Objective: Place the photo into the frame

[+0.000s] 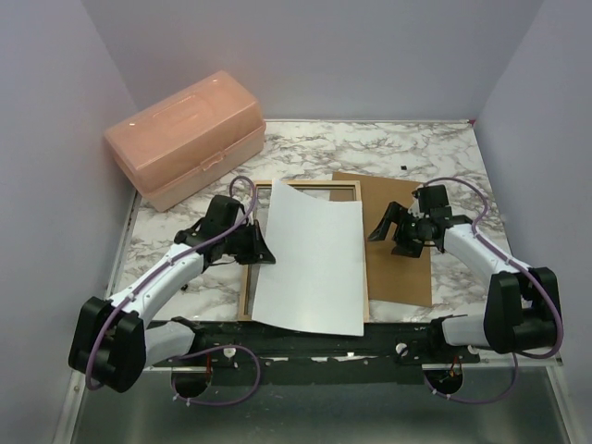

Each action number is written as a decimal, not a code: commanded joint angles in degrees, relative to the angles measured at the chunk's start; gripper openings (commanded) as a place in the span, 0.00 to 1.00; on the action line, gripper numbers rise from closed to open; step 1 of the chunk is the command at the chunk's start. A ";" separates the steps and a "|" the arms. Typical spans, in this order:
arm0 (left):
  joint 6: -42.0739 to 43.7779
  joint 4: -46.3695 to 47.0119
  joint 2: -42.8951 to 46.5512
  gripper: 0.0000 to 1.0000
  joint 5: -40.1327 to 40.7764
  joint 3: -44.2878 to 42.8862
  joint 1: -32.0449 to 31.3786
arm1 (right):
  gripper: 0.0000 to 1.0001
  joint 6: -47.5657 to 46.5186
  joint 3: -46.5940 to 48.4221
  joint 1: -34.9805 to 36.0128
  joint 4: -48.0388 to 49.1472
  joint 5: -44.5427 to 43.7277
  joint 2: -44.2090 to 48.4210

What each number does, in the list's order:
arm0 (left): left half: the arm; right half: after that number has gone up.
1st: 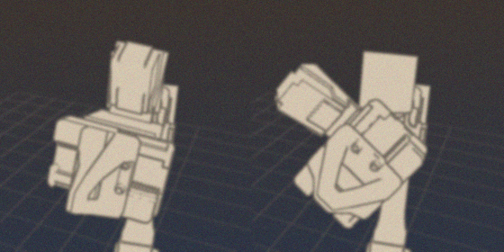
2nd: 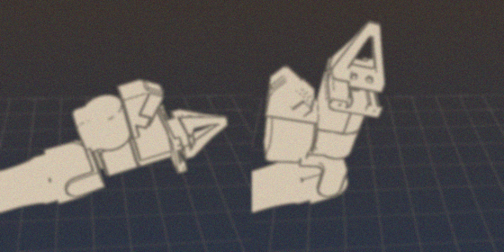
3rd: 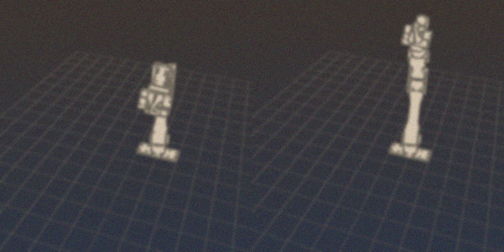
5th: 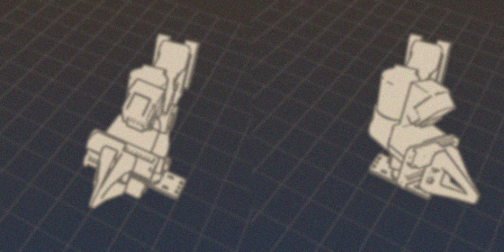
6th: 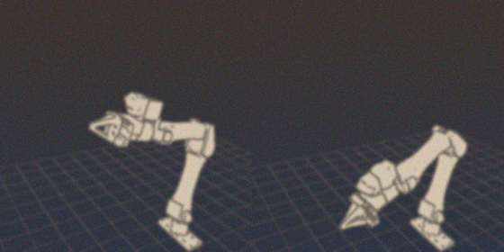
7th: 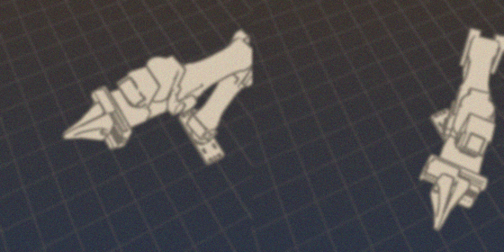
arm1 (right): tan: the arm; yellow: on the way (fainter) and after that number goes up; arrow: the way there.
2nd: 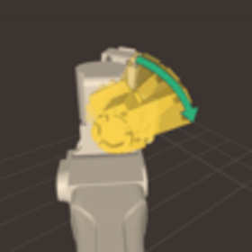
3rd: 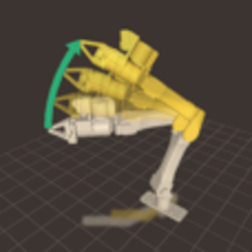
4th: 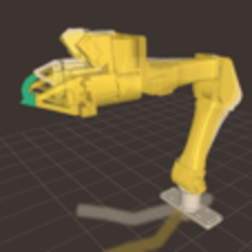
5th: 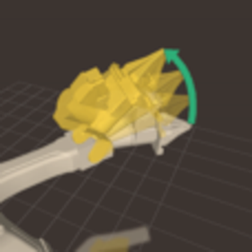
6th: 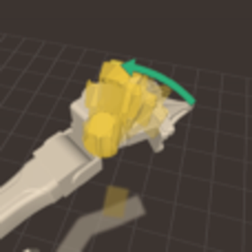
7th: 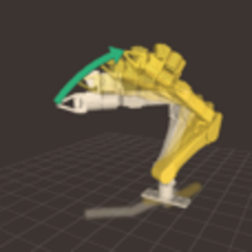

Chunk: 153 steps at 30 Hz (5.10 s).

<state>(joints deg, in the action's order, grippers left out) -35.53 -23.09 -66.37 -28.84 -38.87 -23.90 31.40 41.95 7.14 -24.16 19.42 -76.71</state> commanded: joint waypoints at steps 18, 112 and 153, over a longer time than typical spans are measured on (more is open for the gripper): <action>4.75 0.62 -5.27 0.00 8.72 -3.24 3.03 | 0.91 1.75 -3.35 -0.39 4.95 5.29 -2.11; -18.68 46.87 12.78 0.98 1.63 -2.01 -16.89 | 1.00 25.68 13.16 41.72 24.84 -5.56 -18.24; -6.47 9.30 12.91 0.84 26.17 -6.61 -20.26 | 0.99 20.93 23.97 38.92 4.94 -24.62 -28.26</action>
<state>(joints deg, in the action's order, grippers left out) -44.10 -7.40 -54.30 -7.99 -46.15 -44.01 54.74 63.48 48.16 -16.58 -2.35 -102.45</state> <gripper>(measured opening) 0.873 0.994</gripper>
